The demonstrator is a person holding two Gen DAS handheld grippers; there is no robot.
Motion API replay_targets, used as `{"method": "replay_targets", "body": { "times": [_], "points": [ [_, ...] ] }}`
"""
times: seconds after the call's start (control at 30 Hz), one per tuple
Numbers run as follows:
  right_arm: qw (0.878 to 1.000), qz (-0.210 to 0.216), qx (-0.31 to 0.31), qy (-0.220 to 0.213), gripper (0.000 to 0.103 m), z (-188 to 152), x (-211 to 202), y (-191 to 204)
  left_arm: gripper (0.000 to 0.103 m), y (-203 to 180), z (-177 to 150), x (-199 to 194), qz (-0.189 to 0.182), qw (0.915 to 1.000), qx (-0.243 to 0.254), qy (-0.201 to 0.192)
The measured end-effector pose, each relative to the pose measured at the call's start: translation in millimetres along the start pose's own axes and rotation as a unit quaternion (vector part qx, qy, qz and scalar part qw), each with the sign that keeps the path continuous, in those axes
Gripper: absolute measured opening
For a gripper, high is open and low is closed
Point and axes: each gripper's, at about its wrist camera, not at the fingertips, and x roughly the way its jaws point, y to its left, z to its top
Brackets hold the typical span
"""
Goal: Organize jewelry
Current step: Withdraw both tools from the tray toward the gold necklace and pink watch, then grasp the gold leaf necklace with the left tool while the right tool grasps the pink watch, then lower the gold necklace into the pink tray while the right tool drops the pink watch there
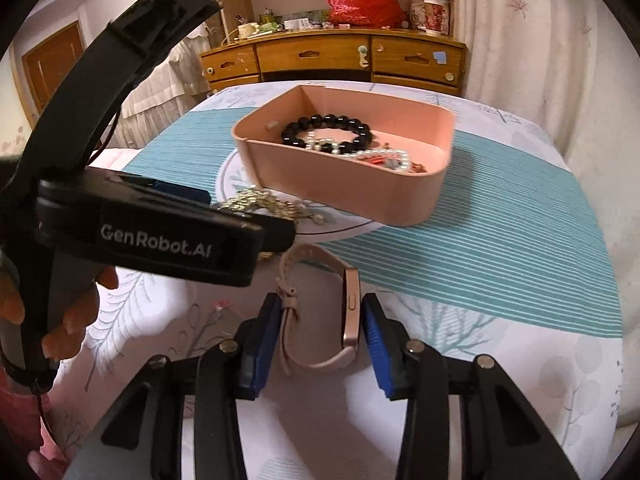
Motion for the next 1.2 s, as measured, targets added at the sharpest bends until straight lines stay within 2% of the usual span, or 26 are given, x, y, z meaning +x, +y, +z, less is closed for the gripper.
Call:
{"method": "replay_targets", "body": {
  "times": [0.13,0.43,0.5,0.53,0.67,0.87,1.2],
  "points": [
    [1.000,-0.029,0.004,0.003,0.041,-0.7,-3.1,-12.5,0.093,-6.4,-0.8,4.0,0.025,0.9996,0.012,-0.001],
    [0.998,-0.046,0.037,0.003,0.041,-2.7,-13.2,-38.8,0.091,-10.3,-4.7,6.9,0.057,0.9981,0.020,-0.009],
    [0.998,-0.043,0.043,0.002,0.041,-2.0,-14.8,-41.5,0.085,-9.8,-6.3,4.9,0.057,0.9981,0.018,-0.013],
    [0.998,-0.041,0.046,0.001,0.041,-1.9,-15.4,-42.2,0.075,-10.3,-6.4,2.7,0.057,0.9981,0.019,-0.016],
    [0.998,-0.035,0.052,0.003,0.041,0.2,-14.6,-42.2,0.075,-8.0,-9.0,0.2,0.058,0.9981,0.016,-0.014],
    [0.998,-0.002,0.064,0.000,0.041,7.2,-22.1,-40.1,0.074,-2.3,-10.7,-6.7,0.047,0.9989,0.007,-0.003],
    [0.998,0.025,0.033,-0.045,0.041,47.9,-41.9,-29.5,0.075,3.1,-12.1,-59.1,0.052,0.9976,0.011,-0.045]
  ]
}}
